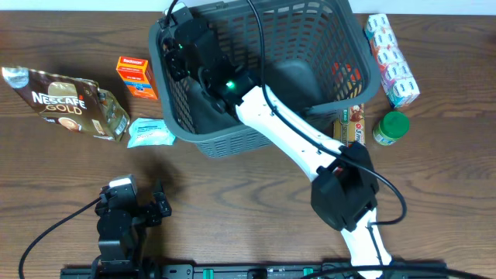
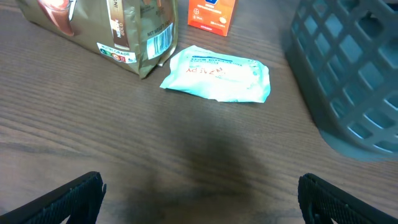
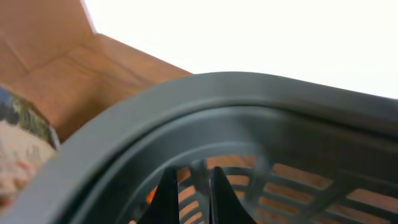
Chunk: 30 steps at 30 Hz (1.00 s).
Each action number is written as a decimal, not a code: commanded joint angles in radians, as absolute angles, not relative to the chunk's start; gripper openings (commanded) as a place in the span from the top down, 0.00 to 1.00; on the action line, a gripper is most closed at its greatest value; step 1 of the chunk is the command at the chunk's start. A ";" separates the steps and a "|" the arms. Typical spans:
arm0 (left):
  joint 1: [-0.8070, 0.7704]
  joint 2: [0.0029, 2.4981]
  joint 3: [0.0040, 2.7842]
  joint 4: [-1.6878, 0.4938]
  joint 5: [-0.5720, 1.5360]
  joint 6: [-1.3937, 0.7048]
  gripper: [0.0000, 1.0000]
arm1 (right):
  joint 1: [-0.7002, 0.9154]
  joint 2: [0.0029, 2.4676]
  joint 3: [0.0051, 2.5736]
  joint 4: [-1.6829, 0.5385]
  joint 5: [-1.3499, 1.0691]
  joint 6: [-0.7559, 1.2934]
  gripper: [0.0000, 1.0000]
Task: Pack container
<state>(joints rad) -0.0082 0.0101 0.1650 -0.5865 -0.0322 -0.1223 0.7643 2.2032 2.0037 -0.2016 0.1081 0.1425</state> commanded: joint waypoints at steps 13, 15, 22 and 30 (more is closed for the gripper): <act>-0.003 0.004 0.152 -0.585 -0.033 -0.105 0.02 | 0.747 2.203 2.054 -0.287 0.184 0.164 0.99; -0.003 0.004 0.152 -0.585 -0.033 -0.105 0.02 | 0.740 2.148 2.093 -0.447 0.197 0.163 0.99; -0.003 0.004 0.152 -0.585 -0.033 -0.105 0.02 | 0.656 1.971 2.247 -0.993 0.405 0.163 0.99; -0.003 0.004 0.152 -0.585 -0.033 -0.105 0.01 | 0.448 1.889 2.253 -1.352 0.375 0.243 0.99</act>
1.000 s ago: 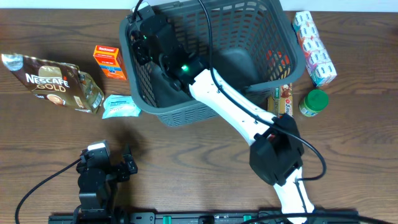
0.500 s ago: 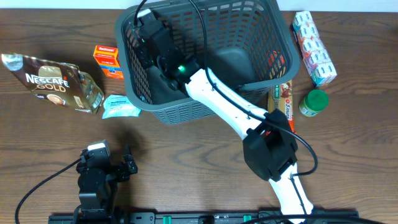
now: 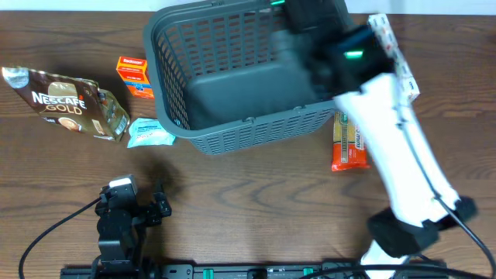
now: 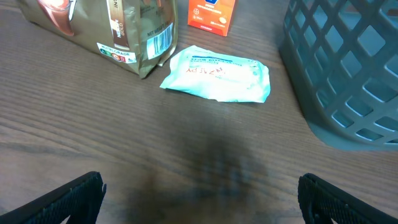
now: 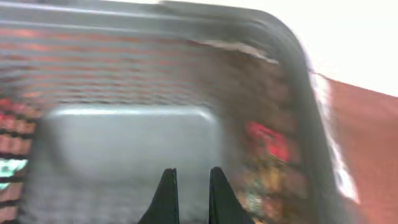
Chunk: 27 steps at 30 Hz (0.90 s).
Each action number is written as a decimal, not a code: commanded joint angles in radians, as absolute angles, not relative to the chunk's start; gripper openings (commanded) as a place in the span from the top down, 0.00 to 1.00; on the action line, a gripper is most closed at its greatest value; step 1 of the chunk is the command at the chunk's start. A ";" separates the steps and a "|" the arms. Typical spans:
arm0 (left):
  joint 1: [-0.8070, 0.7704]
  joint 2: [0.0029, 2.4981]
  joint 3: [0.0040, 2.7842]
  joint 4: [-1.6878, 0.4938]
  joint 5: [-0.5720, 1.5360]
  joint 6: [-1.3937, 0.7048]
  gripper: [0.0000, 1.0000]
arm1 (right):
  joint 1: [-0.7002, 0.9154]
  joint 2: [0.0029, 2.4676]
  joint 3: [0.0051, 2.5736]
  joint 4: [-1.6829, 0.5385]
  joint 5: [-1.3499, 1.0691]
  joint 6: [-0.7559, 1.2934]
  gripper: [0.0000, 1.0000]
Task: Pack container
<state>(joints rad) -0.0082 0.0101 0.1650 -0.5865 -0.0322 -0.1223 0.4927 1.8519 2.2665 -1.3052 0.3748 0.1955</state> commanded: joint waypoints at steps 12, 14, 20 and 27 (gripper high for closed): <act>-0.003 0.004 0.152 -0.585 -0.033 -0.105 0.01 | 0.310 1.891 2.218 -1.495 0.271 0.204 0.99; -0.003 0.004 0.152 -0.585 -0.033 -0.105 0.01 | 0.300 1.892 2.173 -1.464 0.245 0.183 0.99; -0.003 0.004 0.152 -0.585 -0.033 -0.105 0.02 | 0.292 1.892 2.059 -1.378 0.168 0.156 0.99; -0.003 0.004 0.152 -0.585 -0.033 -0.105 0.01 | 0.286 1.890 2.043 -1.459 0.168 0.176 0.99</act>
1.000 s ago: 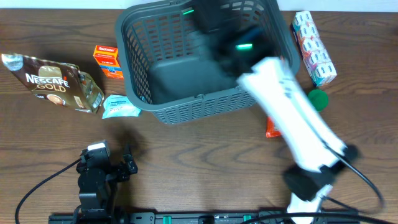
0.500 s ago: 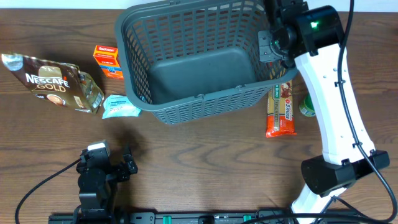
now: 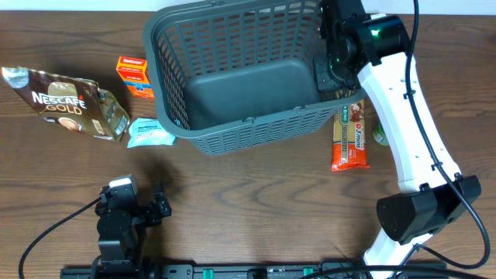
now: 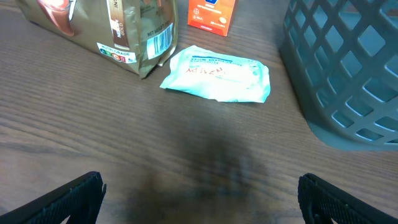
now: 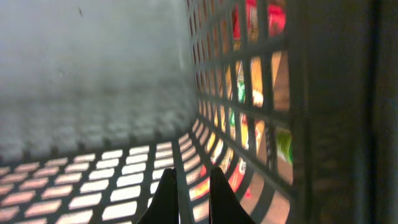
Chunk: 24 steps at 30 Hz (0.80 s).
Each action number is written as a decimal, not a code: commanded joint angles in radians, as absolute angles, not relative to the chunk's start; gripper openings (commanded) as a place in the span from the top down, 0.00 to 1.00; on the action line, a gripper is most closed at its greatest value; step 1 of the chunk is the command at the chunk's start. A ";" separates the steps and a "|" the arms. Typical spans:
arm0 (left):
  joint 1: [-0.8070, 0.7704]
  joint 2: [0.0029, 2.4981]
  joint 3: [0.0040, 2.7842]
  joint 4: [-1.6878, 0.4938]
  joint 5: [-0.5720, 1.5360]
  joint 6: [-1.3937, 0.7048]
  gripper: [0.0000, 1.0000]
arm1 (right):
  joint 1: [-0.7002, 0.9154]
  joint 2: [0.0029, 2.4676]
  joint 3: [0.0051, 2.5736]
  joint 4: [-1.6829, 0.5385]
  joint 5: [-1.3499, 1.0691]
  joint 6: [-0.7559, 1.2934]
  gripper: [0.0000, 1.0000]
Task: Pack container
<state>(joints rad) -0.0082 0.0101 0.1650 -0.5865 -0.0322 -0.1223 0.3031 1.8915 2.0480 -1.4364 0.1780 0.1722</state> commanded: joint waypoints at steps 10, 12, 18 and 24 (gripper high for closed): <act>-0.003 0.004 0.152 -0.585 -0.033 -0.105 0.01 | 0.287 1.890 2.044 -1.613 0.168 0.248 0.99; -0.003 0.004 0.152 -0.585 -0.033 -0.105 0.02 | 0.287 1.890 2.044 -1.636 0.167 0.255 0.99; -0.003 0.004 0.152 -0.585 -0.033 -0.105 0.01 | 0.289 1.889 2.044 -1.694 0.167 0.270 0.99; -0.003 0.004 0.152 -0.585 -0.033 -0.105 0.01 | 0.289 1.872 2.063 -1.662 0.168 0.269 0.99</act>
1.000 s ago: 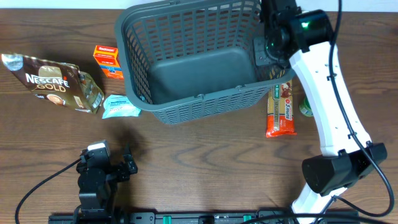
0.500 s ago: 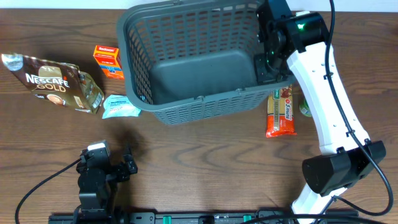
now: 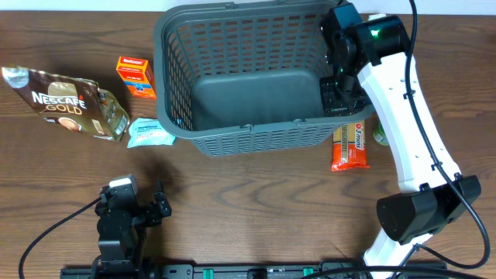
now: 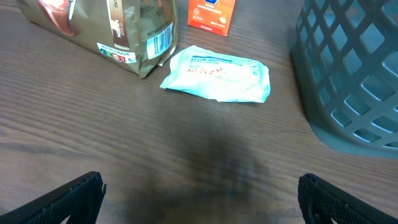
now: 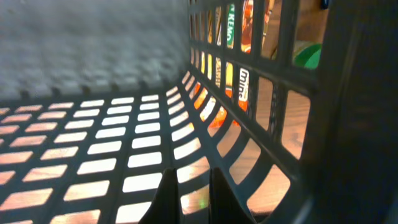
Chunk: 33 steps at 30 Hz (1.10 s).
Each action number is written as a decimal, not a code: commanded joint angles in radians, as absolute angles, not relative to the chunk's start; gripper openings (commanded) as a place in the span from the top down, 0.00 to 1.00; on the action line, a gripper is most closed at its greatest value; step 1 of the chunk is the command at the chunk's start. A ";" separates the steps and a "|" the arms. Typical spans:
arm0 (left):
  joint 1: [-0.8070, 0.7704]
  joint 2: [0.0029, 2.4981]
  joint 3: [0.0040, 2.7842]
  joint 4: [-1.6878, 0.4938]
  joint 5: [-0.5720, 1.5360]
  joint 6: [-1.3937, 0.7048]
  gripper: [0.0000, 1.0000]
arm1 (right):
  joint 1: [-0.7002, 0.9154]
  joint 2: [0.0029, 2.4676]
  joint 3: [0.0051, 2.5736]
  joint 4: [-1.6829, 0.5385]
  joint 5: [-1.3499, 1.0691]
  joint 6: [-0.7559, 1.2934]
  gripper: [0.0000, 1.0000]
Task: Pack container
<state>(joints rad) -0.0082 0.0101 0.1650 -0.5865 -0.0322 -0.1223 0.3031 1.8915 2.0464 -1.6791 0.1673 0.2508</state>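
Note:
The grey mesh basket stands at the back middle of the table with nothing inside. My right gripper reaches inside it, low against the right wall. Its fingers are shut with nothing between them. A Nescafe bag, an orange box and a pale blue pouch lie left of the basket. An orange snack packet lies to its right. My left gripper is open over bare wood at the front left.
A green-capped jar peeks out behind my right arm, to the right of the snack packet. The white multipack at the back right is almost hidden by the arm. The table's back edge runs just behind the basket.
The basket has shifted a little to the right and sits squarer. My right gripper is lower and nearer the front on the basket's right wall. The left arm has not moved.
First my right gripper was at the basket's left inner wall, the basket skewed toward the right-hand items. Then the arm was at the back right and the basket further left. Later the gripper was inside at the right wall, and now the basket sits squarer.

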 commanded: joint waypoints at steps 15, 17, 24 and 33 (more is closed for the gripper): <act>-0.003 0.004 0.152 -0.585 -0.033 -0.105 0.02 | 0.179 1.587 2.128 -1.385 0.214 0.147 0.99; -0.003 0.004 0.152 -0.585 -0.033 -0.105 0.01 | 0.139 1.583 2.128 -1.384 0.213 0.144 0.99; -0.003 0.004 0.152 -0.585 -0.033 -0.105 0.01 | -0.028 1.587 2.126 -1.378 0.211 0.130 0.99; -0.003 0.004 0.152 -0.585 -0.033 -0.105 0.02 | -0.150 1.691 2.124 -1.273 0.196 0.087 0.99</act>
<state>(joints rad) -0.0082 0.0101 0.1650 -0.5865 -0.0322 -0.1223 -0.1322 1.6318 2.1300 -1.2888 0.1982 0.1211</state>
